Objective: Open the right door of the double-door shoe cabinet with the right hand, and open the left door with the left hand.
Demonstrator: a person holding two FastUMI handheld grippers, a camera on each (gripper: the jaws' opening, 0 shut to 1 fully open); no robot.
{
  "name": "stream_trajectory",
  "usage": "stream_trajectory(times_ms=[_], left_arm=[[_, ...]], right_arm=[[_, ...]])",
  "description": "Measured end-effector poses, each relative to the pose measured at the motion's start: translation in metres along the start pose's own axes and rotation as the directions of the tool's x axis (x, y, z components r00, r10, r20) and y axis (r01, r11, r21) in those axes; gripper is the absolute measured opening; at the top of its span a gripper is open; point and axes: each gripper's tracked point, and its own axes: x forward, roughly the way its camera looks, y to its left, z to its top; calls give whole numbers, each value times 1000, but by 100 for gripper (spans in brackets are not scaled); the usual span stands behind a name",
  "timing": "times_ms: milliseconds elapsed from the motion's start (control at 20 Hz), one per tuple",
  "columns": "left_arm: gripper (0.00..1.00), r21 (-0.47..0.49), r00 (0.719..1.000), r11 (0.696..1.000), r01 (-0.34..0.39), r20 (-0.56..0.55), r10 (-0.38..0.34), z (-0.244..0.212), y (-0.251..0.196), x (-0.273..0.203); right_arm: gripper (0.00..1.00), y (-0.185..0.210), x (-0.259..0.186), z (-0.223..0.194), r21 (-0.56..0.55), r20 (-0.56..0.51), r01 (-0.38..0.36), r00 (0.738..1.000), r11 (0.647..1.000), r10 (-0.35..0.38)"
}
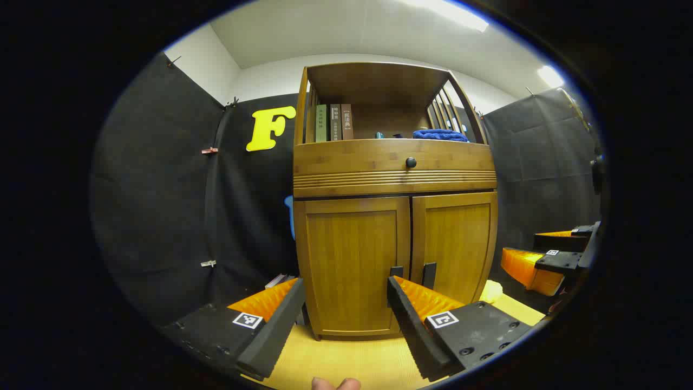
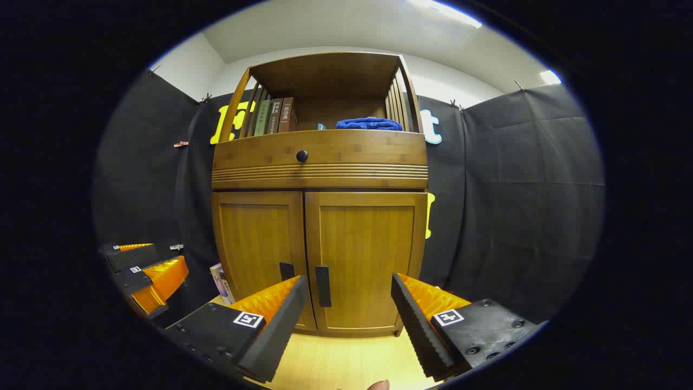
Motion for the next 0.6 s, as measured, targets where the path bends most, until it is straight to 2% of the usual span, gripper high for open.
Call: stream_trajectory(times_ms=[600], left_arm=[[94, 2, 1000, 1000, -3, -3, 3, -2, 4, 5]], right_arm=[[96, 5, 5, -1, 5, -7, -3, 1000, 1000, 3]])
